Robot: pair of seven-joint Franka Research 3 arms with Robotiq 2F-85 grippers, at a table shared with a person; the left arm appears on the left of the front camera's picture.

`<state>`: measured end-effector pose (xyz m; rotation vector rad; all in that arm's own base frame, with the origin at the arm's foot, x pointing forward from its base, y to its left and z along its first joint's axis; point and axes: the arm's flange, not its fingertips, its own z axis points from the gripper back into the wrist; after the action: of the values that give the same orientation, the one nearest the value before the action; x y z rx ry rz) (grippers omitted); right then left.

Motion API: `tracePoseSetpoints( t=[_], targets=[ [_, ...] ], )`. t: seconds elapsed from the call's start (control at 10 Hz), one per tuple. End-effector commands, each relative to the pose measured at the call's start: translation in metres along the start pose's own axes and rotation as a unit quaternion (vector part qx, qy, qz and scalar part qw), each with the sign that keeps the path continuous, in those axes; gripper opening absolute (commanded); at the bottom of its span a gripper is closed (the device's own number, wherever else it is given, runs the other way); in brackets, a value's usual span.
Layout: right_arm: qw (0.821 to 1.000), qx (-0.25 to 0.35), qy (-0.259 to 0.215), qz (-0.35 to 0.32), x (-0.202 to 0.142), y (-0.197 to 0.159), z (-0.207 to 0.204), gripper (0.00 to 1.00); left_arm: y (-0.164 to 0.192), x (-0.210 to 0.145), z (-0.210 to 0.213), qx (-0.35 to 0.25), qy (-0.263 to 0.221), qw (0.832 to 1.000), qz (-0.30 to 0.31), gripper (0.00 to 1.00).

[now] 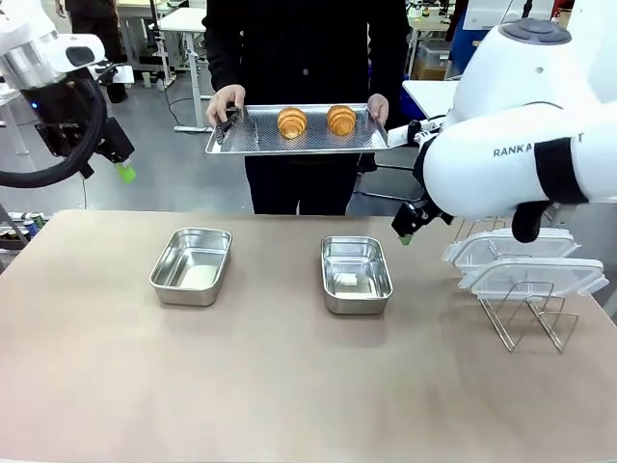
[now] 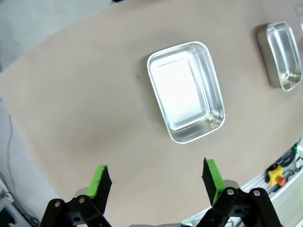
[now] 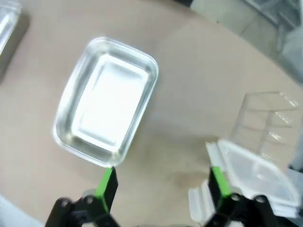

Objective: Place the bread in airtight containers.
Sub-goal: Lift both Airtight Container.

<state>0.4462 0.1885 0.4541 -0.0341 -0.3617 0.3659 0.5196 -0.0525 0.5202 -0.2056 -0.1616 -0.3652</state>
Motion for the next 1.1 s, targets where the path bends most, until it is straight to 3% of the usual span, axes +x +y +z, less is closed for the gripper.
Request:
tracePoseSetpoints(
  t=[0.0, 0.4, 0.6, 1.0],
  targets=[
    [0.999, -0.013, 0.012, 0.042, -0.015, 0.007, 0.001, 1.00, -0.003, -0.001, 0.006, 0.008, 0.001, 1.000, -0.023, 1.00],
    [0.999, 0.000, 0.010, 0.031, -0.007, 0.005, -0.004, 1.00, -0.004, 0.001, 0.002, 0.002, 0.000, 1.000, -0.008, 1.00],
    [0.996, -0.009, 0.050, -0.074, 0.009, 0.038, -0.021, 1.00, -0.029, 0.013, -0.041, 0.031, 0.019, 0.999, 0.013, 1.00],
    [0.992, -0.019, 0.068, -0.109, 0.027, 0.066, -0.054, 1.00, -0.061, 0.011, -0.088, 0.032, 0.021, 0.998, 0.050, 1.00]
  ],
)
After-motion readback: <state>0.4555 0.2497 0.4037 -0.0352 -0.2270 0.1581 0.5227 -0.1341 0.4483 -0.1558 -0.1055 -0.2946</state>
